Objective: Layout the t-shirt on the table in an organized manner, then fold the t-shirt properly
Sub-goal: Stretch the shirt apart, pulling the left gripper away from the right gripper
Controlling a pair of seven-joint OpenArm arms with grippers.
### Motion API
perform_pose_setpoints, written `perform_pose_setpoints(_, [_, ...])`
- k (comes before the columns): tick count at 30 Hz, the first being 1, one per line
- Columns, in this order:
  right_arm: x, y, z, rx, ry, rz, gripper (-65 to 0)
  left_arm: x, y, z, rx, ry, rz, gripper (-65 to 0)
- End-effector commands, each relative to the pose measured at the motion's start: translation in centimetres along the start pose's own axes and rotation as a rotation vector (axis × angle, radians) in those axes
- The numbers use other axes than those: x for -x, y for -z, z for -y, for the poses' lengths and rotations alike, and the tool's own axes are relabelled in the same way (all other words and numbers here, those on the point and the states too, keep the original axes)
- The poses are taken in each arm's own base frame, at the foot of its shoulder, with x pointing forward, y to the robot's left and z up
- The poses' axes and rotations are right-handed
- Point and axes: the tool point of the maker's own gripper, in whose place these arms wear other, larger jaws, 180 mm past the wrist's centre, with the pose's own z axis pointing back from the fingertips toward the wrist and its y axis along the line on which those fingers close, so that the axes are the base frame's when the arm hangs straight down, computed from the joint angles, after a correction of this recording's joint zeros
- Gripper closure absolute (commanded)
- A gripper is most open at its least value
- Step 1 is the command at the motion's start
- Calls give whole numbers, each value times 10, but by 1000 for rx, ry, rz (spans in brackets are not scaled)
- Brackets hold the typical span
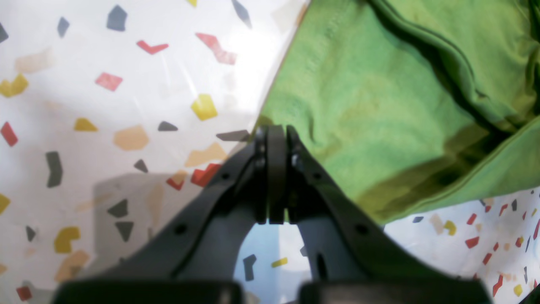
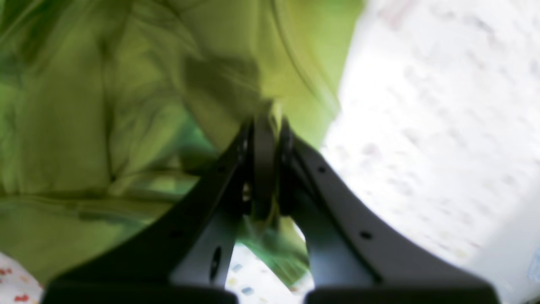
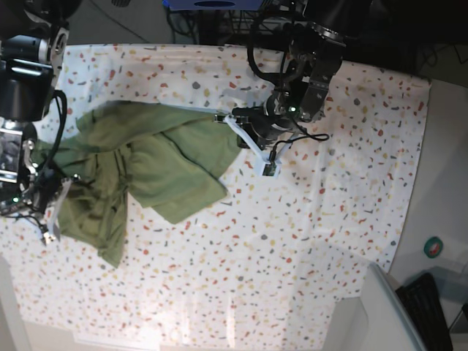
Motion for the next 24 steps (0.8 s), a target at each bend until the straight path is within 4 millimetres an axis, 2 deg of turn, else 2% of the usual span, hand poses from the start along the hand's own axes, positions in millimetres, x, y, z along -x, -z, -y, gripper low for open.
perform_pose_setpoints(1, [-22,-20,15,51,-10,76,0,-19,-1,11,24,4,51,0])
perform_pose_setpoints(4, [-29,-53,21,130,-41,135,0,-24,1,17,32,3,60,0])
perform_pose_setpoints(7, [-35,-77,18,173,-51,177,0,-43,3,25,46,4,91,0])
perform_pose_setpoints(9, [-31,-83,21,189,-38,188,0,-55,7,30,54,3,105,0])
perform_pose_setpoints(11, [-26,-84,26,196,53,200,0,-80,12,48,82,10,134,0])
perform_pose_setpoints(13, [-28,-85,32,209,126,240,0,-85,22,59,96,55,86,0])
perform_pose_setpoints(16, [-35,-88,35,220,145,282,0,-73,41,73,104,128,-19,0])
perform_pose_setpoints(18, [-37,-88,35,222,146,289,0,-55,50,71,92,157,-78,0])
perform_pose_setpoints(20, [-44,-91,38,224,160,306,0,-38,56,63,74,160,-131,0])
perform_pose_setpoints(22, [-51,-90,40,216,168,312,0,-21,60,43,38,156,-177,0])
perform_pose_setpoints(24, [-63,-88,44,206,182,321,0,-21,61,23,5,123,-162,0])
